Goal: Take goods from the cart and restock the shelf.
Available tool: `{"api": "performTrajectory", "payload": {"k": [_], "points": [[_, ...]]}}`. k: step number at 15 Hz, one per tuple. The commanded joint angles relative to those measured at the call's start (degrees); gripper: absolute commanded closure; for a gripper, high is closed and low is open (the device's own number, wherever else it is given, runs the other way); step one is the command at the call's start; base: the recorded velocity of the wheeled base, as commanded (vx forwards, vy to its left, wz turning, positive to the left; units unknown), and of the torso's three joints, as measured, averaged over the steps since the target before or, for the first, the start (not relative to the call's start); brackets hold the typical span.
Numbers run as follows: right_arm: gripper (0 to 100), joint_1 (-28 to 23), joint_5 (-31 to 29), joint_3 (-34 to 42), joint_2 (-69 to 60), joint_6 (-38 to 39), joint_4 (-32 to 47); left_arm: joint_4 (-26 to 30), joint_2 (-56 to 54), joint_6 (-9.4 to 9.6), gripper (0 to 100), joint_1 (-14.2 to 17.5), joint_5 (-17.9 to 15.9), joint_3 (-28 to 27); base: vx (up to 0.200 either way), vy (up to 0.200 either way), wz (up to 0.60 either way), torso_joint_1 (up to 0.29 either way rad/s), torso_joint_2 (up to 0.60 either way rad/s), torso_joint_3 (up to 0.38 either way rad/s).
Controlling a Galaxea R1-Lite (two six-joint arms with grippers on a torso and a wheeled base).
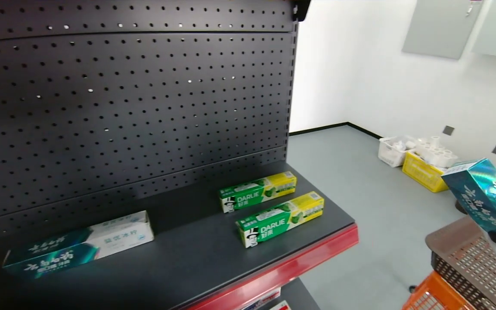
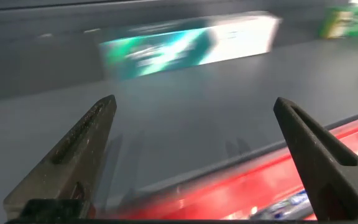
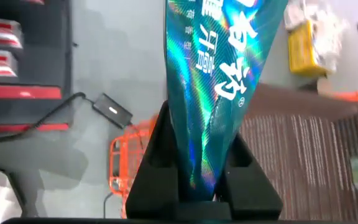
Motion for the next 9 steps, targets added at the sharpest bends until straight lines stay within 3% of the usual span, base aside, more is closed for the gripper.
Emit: {"api": "performTrajectory", "payload": {"k": [1,5,9], "points": [[100,0.07,-0.18,1.11,-2.39,0.17,-0.01,0.02,0.0,-0.02,0,0.01,0.01,0.0,0.0,0.0,0.0,0.0,0.0,0.0],[100,-0.45,-0.45,4.71,-7.83,1.49,-0.09,-0.07,0.0,-0.02,0,0.01,0.01,-0.09,0.0,0.0,0.0,0.0,0.0,0.0],[100,-0.45,-4.4,9.72,-13.11,4.83,-0.18,0.02,0.0,-0.02,0,0.01,0.1,0.0,0.0,0.0,0.0,0.0,0.0,0.0]]}}
